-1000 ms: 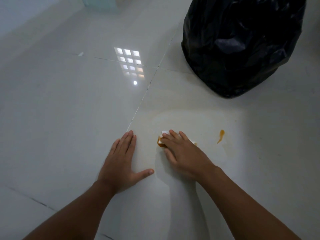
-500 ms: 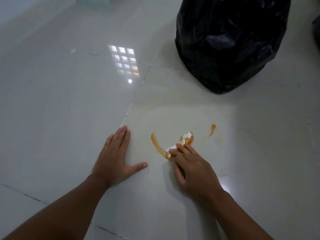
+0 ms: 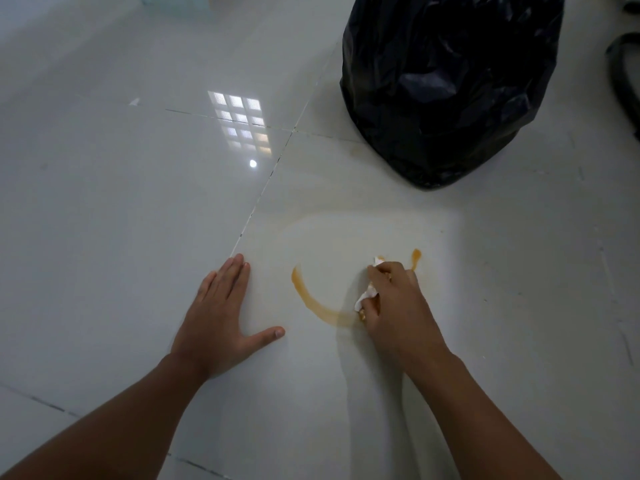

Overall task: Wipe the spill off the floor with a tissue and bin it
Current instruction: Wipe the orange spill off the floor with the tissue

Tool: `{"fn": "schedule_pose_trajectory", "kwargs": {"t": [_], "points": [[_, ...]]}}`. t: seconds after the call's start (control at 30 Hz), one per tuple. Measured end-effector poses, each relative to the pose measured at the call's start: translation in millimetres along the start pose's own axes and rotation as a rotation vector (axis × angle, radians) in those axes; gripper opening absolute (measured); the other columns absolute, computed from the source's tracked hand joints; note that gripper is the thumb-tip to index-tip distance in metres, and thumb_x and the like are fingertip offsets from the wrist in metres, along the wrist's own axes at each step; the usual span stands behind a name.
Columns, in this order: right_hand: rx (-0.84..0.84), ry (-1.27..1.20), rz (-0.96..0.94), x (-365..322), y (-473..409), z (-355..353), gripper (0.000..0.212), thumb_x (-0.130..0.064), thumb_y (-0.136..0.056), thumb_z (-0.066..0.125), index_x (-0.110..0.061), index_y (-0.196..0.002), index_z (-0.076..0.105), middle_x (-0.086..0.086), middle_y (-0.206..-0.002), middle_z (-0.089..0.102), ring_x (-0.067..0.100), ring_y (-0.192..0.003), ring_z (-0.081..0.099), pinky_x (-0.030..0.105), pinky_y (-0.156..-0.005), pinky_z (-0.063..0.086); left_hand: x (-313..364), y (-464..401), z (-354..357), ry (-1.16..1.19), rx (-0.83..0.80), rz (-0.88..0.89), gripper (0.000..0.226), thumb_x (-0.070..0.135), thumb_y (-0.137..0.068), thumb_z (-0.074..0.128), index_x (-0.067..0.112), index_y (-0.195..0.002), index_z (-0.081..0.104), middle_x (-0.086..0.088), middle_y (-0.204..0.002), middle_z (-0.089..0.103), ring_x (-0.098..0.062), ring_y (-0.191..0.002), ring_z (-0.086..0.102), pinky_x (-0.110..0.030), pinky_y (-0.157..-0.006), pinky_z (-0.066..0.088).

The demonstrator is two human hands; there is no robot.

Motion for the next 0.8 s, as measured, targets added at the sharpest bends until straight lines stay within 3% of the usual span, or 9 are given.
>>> {"fn": "schedule_pose_trajectory", "kwargs": {"t": [0.07,0.13,0.23,0.37,0.47,0.57,0.63,0.73,0.8], "points": [[-0.024,-0.030,0.008,1,-8,0,0.020,-0.015,-0.089,0.052,-0.014,-0.103,0.066,-0.002,-0.120,0.049,0.016,-0.110,0.049,0.024,-0.084,0.047,0,0,-1,0.000,0.001,-0.002,0.120,0.091,-0.076,0.037,0.005,-0.157,0.019,-0.009,-0.167,0.013,-0.017,-0.155,0.006,-0.045,-0.124,0.013],[-0.011,-0.076,0.022,2,-13,-1,0.014,-0.013,-0.089,0.054,-0.013,-0.091,0.068,-0.002,-0.107,0.055,0.016,-0.093,0.061,0.029,-0.080,0.051,0,0,-1,0.001,0.007,0.000,0.120,0.091,-0.076,0.038,0.004,-0.157,0.020,-0.009,-0.167,0.015,-0.017,-0.154,0.008,-0.045,-0.124,0.014],[0.056,-0.195,0.102,9,-19,-9,0.012,-0.011,-0.085,0.060,-0.015,-0.085,0.072,-0.001,-0.094,0.063,0.017,-0.081,0.064,0.031,-0.078,0.053,-1,-1,0,0.002,0.014,0.002,0.119,0.090,-0.076,0.039,0.003,-0.156,0.022,-0.010,-0.166,0.017,-0.018,-0.154,0.010,-0.046,-0.124,0.014],[0.212,-0.458,0.355,32,-23,-32,0.008,-0.020,-0.081,0.073,-0.025,-0.086,0.074,-0.012,-0.076,0.070,0.003,-0.072,0.066,0.018,-0.069,0.053,0,-1,1,-0.002,0.010,0.005,0.118,0.090,-0.077,0.039,0.003,-0.156,0.023,-0.010,-0.166,0.017,-0.019,-0.154,0.011,-0.047,-0.124,0.016],[0.275,-0.483,0.435,57,-28,-40,0.011,-0.019,-0.081,0.074,-0.026,-0.090,0.074,-0.007,-0.083,0.071,0.006,-0.074,0.066,0.013,-0.069,0.049,0,-2,0,-0.006,0.011,0.005,0.118,0.090,-0.077,0.039,0.003,-0.156,0.023,-0.011,-0.166,0.017,-0.020,-0.154,0.012,-0.047,-0.123,0.017],[0.414,-0.412,0.443,74,-26,-52,0.017,-0.011,-0.088,0.063,-0.023,-0.095,0.073,0.001,-0.100,0.069,0.015,-0.085,0.065,0.015,-0.076,0.045,1,-1,0,-0.007,0.013,0.000,0.118,0.089,-0.077,0.040,0.003,-0.155,0.024,-0.012,-0.165,0.019,-0.022,-0.153,0.014,-0.048,-0.123,0.018],[0.424,-0.382,0.434,79,-23,-58,0.016,-0.016,-0.090,0.062,-0.019,-0.103,0.072,0.002,-0.107,0.064,0.013,-0.089,0.061,0.011,-0.074,0.040,1,-1,0,-0.008,0.010,-0.002,0.118,0.089,-0.077,0.040,0.003,-0.155,0.025,-0.012,-0.165,0.020,-0.022,-0.153,0.015,-0.048,-0.123,0.018],[0.210,-0.266,0.309,74,-19,-52,0.025,-0.034,-0.080,0.075,-0.025,-0.103,0.068,-0.005,-0.108,0.053,0.012,-0.100,0.048,0.019,-0.084,0.036,1,-1,0,-0.007,0.012,0.000,0.118,0.089,-0.077,0.039,0.003,-0.155,0.025,-0.012,-0.165,0.021,-0.023,-0.153,0.016,-0.049,-0.123,0.019],[0.106,-0.124,0.227,68,-17,-42,0.028,-0.035,-0.078,0.077,-0.027,-0.103,0.067,-0.007,-0.106,0.048,0.012,-0.104,0.038,0.022,-0.086,0.032,1,-1,0,-0.010,0.009,0.000,0.118,0.090,-0.077,0.039,0.003,-0.155,0.025,-0.012,-0.165,0.021,-0.022,-0.153,0.015,-0.049,-0.123,0.019]]}}
Point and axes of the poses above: each hand's wrist, its own y-axis away from the middle knuckle, its own z-axis out of the palm, x = y × z, the point moved 3 cm from there along -y, towards the middle knuckle
